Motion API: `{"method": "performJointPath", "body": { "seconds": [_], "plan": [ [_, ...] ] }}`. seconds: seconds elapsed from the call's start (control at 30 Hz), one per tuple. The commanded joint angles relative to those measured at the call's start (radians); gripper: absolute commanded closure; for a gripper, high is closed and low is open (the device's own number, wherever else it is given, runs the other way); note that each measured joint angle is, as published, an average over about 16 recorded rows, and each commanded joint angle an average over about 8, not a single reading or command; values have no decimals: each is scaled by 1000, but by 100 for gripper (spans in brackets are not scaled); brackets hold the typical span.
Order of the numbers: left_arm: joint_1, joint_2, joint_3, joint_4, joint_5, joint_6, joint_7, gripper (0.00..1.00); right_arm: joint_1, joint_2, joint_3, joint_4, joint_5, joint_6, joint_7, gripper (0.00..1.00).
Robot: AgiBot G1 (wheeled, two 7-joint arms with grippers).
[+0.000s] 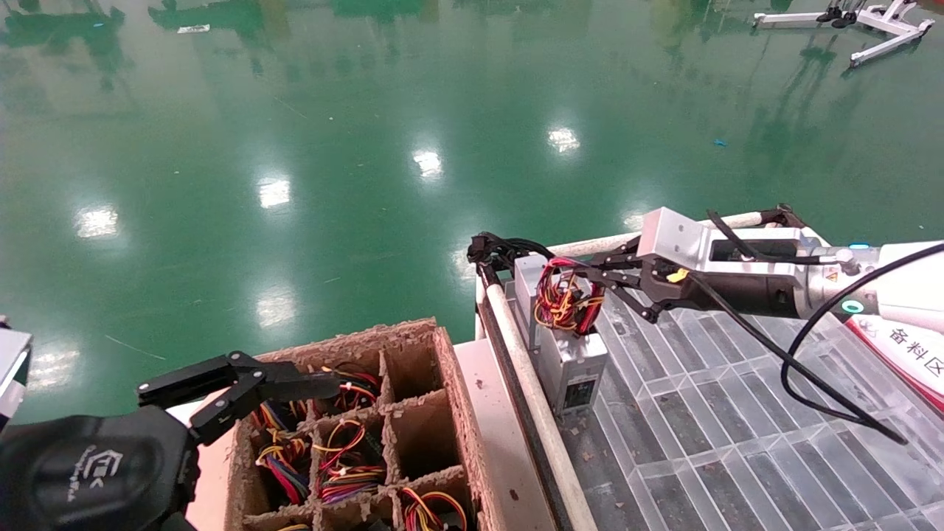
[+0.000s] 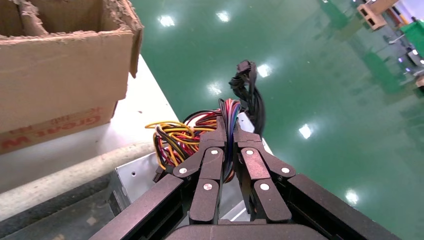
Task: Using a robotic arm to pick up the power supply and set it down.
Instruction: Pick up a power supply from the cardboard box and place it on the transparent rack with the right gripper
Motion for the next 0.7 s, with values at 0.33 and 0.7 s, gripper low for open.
{"method": "performJointPath", "body": {
  "seconds": [0.33,0.7],
  "plan": [
    [0,0,0,0,0,0,0,0,0,-13,-5,-54,-7,27,-14,53],
    [0,0,0,0,-1,-1,0,0,5,-17,-7,-66,-10,43,-9,0]
  ]
}}
